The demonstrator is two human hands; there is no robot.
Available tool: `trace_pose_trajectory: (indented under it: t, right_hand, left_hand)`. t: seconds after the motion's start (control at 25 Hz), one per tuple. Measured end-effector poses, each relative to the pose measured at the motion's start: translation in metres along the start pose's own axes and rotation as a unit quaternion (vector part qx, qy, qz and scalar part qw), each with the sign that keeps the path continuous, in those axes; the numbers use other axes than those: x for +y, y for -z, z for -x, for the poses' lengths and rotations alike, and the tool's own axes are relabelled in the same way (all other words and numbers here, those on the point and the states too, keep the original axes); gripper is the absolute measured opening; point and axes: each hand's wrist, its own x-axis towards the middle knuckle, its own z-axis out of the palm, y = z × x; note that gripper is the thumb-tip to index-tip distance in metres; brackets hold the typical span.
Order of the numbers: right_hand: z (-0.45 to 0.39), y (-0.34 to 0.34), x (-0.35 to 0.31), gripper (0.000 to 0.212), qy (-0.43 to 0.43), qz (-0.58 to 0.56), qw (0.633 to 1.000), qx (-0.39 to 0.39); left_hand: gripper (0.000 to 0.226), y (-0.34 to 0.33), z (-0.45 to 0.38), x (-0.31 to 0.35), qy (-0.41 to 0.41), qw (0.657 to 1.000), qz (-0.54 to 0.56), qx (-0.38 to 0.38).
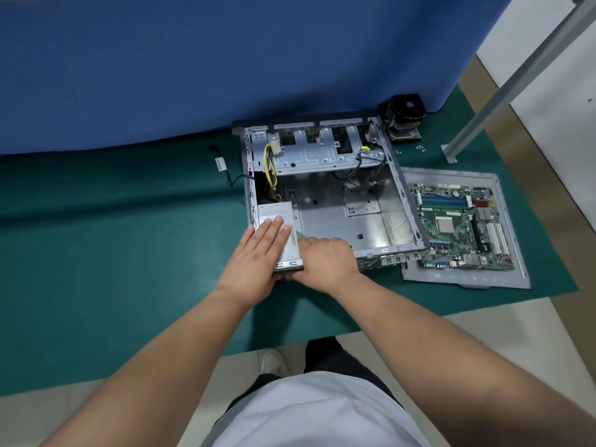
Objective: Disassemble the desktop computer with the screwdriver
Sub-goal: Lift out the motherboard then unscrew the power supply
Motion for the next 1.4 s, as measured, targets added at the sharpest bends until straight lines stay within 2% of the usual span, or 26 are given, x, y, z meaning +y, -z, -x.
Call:
trace_pose_trajectory:
  t: [0.4, 0.84, 1.0, 1.12, 1.2, 1.28, 1.32, 1.4]
  right_hand:
    - [0.003, -0.002, -0.006, 0.046, -0.013, 0.057, 0.998, 0.018]
    - [0.005, -0.009, -0.011, 0.046, -0.046, 0.076, 0.996, 0.021]
    - [0.003, -0.003, -0.007, 0.052, -0.029, 0.058, 0.998, 0.010]
    - [0.002, 0.005, 0.001, 0.063, 0.002, 0.002, 0.999, -0.036]
    - [-0.002, 0.015, 0.013, 0.071, 0.031, -0.071, 0.990, -0.120]
    - [-0.010, 0.034, 0.031, 0.072, 0.033, -0.208, 0.952, -0.220]
    - [-0.017, 0.044, 0.040, 0.070, 0.029, -0.274, 0.930, -0.243]
    - [-0.040, 0.063, 0.055, 0.057, 0.032, -0.324, 0.922, -0.211]
  left_hand:
    - [0.085, -0.010, -0.002, 0.004, 0.015, 0.999, -0.006, 0.043]
    - [0.068, -0.018, 0.001, 0.009, 0.021, 0.992, -0.017, 0.122]
    - [0.080, -0.008, 0.000, 0.006, 0.025, 0.997, 0.017, 0.068]
    - [0.091, 0.001, 0.003, -0.006, -0.004, 1.000, 0.006, 0.005]
    - [0.093, 0.012, 0.002, -0.020, -0.036, 0.999, 0.012, -0.032]
    - [0.084, 0.024, -0.004, -0.035, -0.047, 0.997, 0.045, -0.042]
    - [0.078, 0.029, -0.009, -0.040, -0.036, 0.997, 0.064, -0.034]
    - [0.069, 0.033, -0.025, -0.042, 0.014, 0.996, 0.090, -0.013]
